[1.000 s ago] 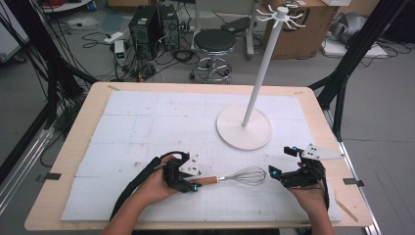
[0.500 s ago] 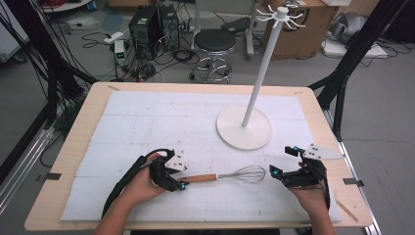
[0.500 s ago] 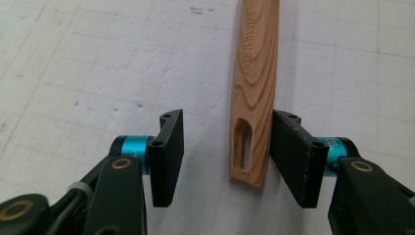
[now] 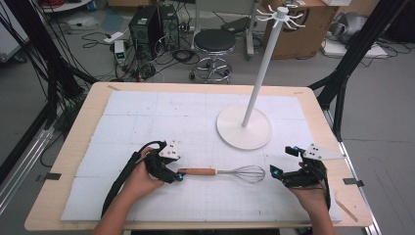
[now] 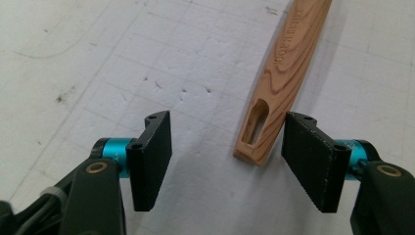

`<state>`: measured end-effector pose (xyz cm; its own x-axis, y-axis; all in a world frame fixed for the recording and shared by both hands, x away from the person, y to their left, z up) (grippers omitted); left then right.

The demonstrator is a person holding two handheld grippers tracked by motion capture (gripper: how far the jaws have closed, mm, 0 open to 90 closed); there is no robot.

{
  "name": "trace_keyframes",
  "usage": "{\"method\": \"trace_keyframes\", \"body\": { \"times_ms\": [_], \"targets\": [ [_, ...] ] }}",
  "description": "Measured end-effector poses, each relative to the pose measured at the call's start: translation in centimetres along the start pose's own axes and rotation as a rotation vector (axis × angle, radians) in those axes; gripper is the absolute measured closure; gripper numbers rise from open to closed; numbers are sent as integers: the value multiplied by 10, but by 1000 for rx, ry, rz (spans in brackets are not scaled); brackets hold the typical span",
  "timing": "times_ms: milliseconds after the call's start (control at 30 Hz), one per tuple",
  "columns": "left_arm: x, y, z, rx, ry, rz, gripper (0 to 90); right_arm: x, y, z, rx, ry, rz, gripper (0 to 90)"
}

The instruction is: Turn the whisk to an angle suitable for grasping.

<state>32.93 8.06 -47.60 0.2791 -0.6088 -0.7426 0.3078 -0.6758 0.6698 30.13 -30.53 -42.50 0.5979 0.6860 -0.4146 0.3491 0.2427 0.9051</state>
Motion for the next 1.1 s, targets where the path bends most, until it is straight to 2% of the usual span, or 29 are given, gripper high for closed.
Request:
{"method": "trace_keyframes", "body": {
  "times_ms": [300, 467, 533, 600, 633, 767, 1000, 1100],
  "targets": [
    [5, 1, -11, -73, 52, 45, 338, 1, 0, 0, -5, 0, -5, 3],
    [4, 0, -12, -84, 40, 50, 318, 1, -1, 0, -1, 0, -6, 3],
    [0, 1, -11, -93, 21, 67, 300, 2, -1, 0, -2, 0, -7, 3],
    [-9, 2, -11, -107, -8, 107, 275, 2, -1, 0, 1, 1, -7, 3],
    [-9, 2, -11, -107, -8, 107, 265, 2, -1, 0, 1, 1, -7, 3],
    [-24, 0, -15, -130, -43, 168, 223, 2, -1, 0, 1, 1, -5, 3],
    [-50, -4, -25, -181, -62, 284, 104, 3, -1, 0, 0, 1, -9, 3],
    [-60, -4, -28, -186, -69, 330, 58, 3, -1, 0, -4, 0, -10, 3]
  ]
}}
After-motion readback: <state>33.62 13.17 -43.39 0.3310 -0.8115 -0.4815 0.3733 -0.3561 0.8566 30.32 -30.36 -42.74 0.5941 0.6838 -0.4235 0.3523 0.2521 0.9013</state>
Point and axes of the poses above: each handheld gripper's, and its own axes: x roughly forward along the jaws, y roughly out of its top, z roughly to its right, the point moved 5 cm from there along x, roughly forward along the jaws, and after that the axes turned 2 degrees about -x, right-handed, at the moved point
